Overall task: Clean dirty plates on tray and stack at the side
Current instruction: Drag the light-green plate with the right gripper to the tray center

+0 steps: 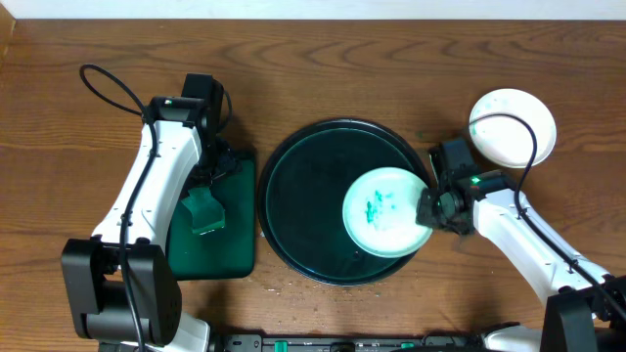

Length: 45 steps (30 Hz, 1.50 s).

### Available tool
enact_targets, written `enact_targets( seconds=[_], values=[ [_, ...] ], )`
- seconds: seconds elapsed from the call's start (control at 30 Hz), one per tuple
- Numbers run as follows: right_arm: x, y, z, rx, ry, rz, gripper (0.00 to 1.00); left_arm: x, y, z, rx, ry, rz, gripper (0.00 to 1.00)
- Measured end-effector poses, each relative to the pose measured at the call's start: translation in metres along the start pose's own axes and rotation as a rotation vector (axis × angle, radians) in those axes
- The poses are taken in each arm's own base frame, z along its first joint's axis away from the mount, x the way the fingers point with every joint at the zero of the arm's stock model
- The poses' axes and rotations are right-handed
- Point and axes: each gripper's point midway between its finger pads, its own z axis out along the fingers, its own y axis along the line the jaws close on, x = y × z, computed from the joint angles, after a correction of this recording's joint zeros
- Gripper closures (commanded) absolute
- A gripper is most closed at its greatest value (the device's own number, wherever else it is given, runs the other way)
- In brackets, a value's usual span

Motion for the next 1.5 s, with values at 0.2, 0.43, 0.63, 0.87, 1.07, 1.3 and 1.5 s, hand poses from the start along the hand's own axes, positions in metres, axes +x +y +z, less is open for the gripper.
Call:
enact_targets(
  seconds=[0.2, 0.43, 0.63, 0.87, 1.07, 1.3, 1.5],
  values=[
    [-0.031, 0.021, 0.000, -0.078, -0.103, -0.066, 0.99, 0.000, 0.000, 0.000, -0.001, 0.002, 0.001, 0.20],
    [-0.022, 0.035, 0.039, -0.121, 0.011, -0.083, 0.99, 0.001, 0.001, 0.000, -0.002, 0.004, 0.010, 0.20],
    [-0.036, 0.054, 0.044, -0.158, -0.020, -0.121, 0.99, 0.001, 0.001, 0.000, -0.002, 0.003, 0.032, 0.20],
    [-0.036, 0.058, 0.045, -0.167, -0.020, -0.128, 0.99, 0.000, 0.000, 0.000, -0.001, 0.001, 0.073, 0.20],
    [-0.031, 0.060, 0.039, -0.154, 0.025, -0.159, 0.99, 0.000, 0.000, 0.000, 0.000, 0.001, 0.083, 0.20],
    [-0.037, 0.074, 0.021, -0.170, 0.025, -0.205, 0.99, 0.000, 0.003, 0.000, -0.005, 0.008, 0.084, 0.20],
    [-0.037, 0.075, 0.018, -0.175, 0.027, -0.205, 0.99, -0.004, 0.031, 0.004, -0.034, 0.049, 0.005, 0.24]
  ],
)
